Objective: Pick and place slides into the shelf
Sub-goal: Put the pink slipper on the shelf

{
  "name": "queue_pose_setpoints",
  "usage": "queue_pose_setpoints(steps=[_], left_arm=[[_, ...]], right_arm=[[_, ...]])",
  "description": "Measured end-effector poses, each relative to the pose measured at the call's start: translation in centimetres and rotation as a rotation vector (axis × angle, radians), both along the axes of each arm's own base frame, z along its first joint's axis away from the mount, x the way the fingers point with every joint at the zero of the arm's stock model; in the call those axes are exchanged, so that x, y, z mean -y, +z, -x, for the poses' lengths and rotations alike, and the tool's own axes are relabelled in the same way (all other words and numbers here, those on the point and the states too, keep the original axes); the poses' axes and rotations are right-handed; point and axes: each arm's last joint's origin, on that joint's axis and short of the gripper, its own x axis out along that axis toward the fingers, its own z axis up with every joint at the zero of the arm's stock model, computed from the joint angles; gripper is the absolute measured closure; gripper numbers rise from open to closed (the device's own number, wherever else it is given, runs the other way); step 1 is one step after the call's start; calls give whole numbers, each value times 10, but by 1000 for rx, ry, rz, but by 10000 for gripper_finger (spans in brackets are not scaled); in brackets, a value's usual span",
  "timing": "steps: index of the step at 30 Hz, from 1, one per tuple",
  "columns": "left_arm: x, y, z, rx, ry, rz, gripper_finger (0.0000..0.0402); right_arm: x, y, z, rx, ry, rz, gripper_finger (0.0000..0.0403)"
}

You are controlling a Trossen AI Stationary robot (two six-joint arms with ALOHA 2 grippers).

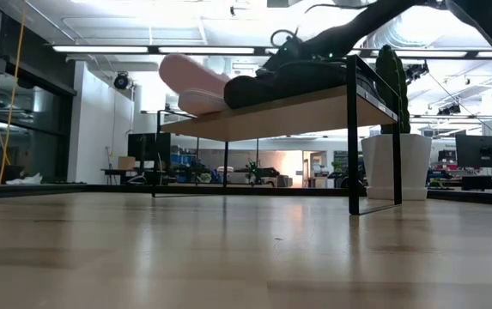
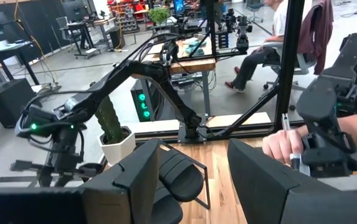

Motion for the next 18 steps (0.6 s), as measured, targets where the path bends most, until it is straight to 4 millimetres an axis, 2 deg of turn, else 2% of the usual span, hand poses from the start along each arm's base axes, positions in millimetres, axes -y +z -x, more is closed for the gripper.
queue_pose_setpoints(steps=[5, 18], left_arm=[[0, 0, 0, 0, 0, 0, 222], [0, -1, 0, -6, 0, -4, 222]], right_arm=[[-1, -11, -7, -22, 10, -14, 382], [-1, -3, -16, 62, 4, 44, 382]])
